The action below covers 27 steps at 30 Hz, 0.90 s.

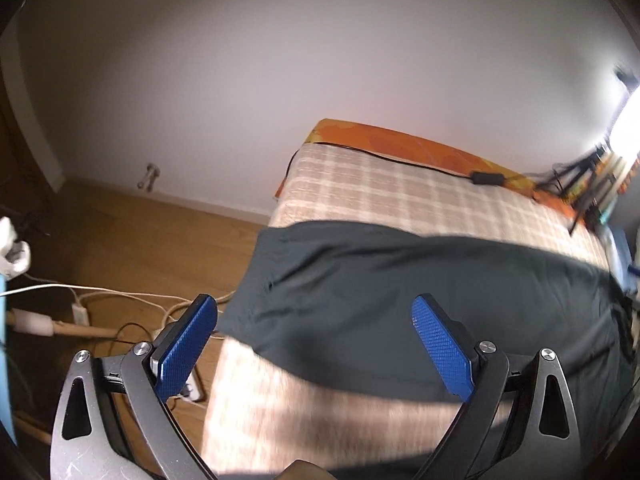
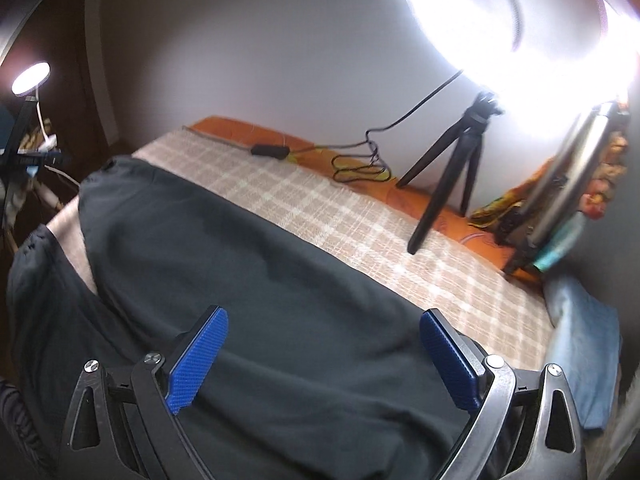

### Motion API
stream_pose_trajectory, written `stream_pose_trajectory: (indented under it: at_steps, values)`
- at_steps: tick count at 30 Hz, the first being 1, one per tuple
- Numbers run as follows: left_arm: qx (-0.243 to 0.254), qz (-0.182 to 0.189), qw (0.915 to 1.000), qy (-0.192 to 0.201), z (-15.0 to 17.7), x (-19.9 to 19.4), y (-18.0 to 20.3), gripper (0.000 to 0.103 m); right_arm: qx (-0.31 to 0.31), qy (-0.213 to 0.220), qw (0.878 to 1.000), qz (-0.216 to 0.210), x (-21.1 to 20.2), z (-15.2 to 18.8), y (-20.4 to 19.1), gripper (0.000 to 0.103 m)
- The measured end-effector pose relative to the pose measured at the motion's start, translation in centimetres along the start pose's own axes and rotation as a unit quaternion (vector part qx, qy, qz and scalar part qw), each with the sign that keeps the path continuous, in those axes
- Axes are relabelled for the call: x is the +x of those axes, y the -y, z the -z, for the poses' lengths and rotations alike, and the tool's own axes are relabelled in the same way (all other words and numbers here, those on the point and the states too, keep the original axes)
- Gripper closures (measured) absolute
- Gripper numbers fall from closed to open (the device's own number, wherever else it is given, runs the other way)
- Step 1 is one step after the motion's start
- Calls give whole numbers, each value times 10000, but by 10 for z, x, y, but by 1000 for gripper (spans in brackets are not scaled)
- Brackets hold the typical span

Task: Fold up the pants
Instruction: 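Reach both grippers to the waistband of the nearer dark grey trousers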

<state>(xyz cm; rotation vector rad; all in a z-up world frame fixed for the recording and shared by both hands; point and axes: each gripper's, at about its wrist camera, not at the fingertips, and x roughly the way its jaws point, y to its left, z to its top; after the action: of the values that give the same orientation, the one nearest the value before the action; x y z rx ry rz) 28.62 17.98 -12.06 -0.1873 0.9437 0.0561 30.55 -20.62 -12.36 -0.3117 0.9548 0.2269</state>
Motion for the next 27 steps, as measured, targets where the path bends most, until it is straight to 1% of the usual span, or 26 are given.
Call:
stream_pose_trajectory:
  at_steps: [3, 5, 7, 11, 15, 19, 20, 21, 23, 24, 25, 27]
  values:
    - [-233, 38, 9996, -172, -17, 26, -13, 6, 55, -120, 9998, -126, 19, -7, 9, 6]
    - [-389, 28, 9989, -254, -22, 39, -22, 6, 67, -168, 9996, -220, 31, -12, 14, 6]
    - [-661, 13, 9970, -402, -28, 56, -33, 6, 44, -226, 9994, -272, 44, -17, 17, 6]
    - [-1029, 215, 9925, -626, -31, 81, -45, 6, -75, -409, 9985, -367, 70, -20, 18, 6]
    - [-1119, 186, 9903, -807, -31, 102, -47, 6, -216, -613, 9968, -462, 91, -18, 20, 4]
    - [-1188, 190, 9888, -886, -29, 114, -48, 7, -79, -781, 9954, -550, 112, -16, 29, 4]
    - [-1196, 177, 9887, -891, -28, 115, -47, 18, -57, -808, 9951, -572, 115, -16, 31, 3]
    - [-1200, 203, 9882, -925, -27, 118, -46, 33, -43, -848, 9946, -593, 119, -16, 32, 3]
    - [-1259, 275, 9876, -897, -27, 118, -46, 39, -59, -937, 9934, -653, 127, -15, 33, 4]
    - [-1262, 285, 9879, -852, -28, 118, -46, 48, -73, -971, 9929, -679, 129, -14, 32, 4]
    - [-1241, 349, 9885, -788, -29, 117, -45, 52, -78, -1002, 9924, -711, 132, -13, 32, 4]
    - [-1117, 265, 9910, -686, -31, 114, -40, 63, -47, -970, 9924, -758, 131, -12, 32, 3]
